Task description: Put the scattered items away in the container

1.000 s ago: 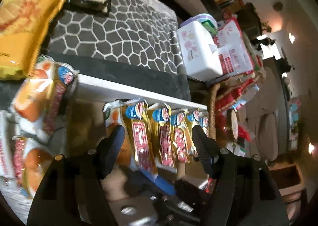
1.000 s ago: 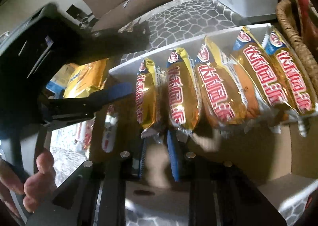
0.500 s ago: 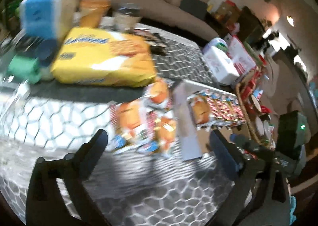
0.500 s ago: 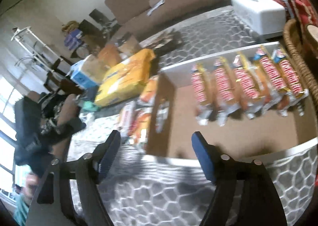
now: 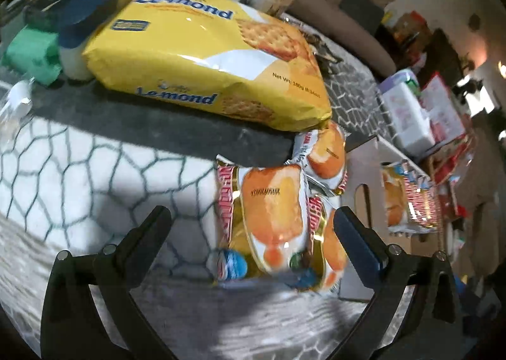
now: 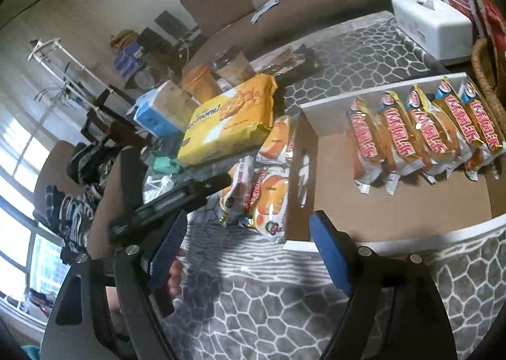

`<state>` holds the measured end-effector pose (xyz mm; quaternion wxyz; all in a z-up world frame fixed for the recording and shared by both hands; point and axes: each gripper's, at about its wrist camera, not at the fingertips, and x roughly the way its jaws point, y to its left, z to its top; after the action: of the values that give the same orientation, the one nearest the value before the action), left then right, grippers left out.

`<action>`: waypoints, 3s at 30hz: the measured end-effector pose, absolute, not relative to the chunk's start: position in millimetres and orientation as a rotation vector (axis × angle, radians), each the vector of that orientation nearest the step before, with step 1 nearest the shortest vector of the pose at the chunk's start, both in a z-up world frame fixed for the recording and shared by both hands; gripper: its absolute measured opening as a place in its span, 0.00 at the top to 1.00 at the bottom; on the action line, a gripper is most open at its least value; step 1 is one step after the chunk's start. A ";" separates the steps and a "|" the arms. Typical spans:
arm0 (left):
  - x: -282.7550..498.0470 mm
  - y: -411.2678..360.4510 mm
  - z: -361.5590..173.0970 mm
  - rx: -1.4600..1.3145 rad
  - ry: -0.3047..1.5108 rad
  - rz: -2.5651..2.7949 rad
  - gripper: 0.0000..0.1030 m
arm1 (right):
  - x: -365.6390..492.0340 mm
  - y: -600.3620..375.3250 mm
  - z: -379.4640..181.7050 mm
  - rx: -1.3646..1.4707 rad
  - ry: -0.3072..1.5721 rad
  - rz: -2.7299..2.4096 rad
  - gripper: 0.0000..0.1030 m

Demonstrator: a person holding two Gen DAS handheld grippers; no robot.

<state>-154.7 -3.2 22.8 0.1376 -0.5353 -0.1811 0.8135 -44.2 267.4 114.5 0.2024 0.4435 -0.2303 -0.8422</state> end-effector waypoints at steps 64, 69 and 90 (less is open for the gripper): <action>8.1 -59.9 48.6 -1.405 0.255 1.985 0.25 | 20.4 142.6 67.1 1.375 -0.416 -2.153 0.21; 18.1 -84.4 66.4 -1.378 0.073 2.076 0.21 | 9.5 106.1 42.0 1.374 -0.259 -2.157 0.21; 15.3 -127.4 28.8 -1.483 -0.353 2.447 0.19 | 19.2 75.1 33.2 1.275 0.315 -2.260 0.22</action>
<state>15.3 -127.4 28.8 0.1290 -0.5102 -0.1215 0.8416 19.2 75.1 33.2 0.2609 0.4709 0.1165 -0.8346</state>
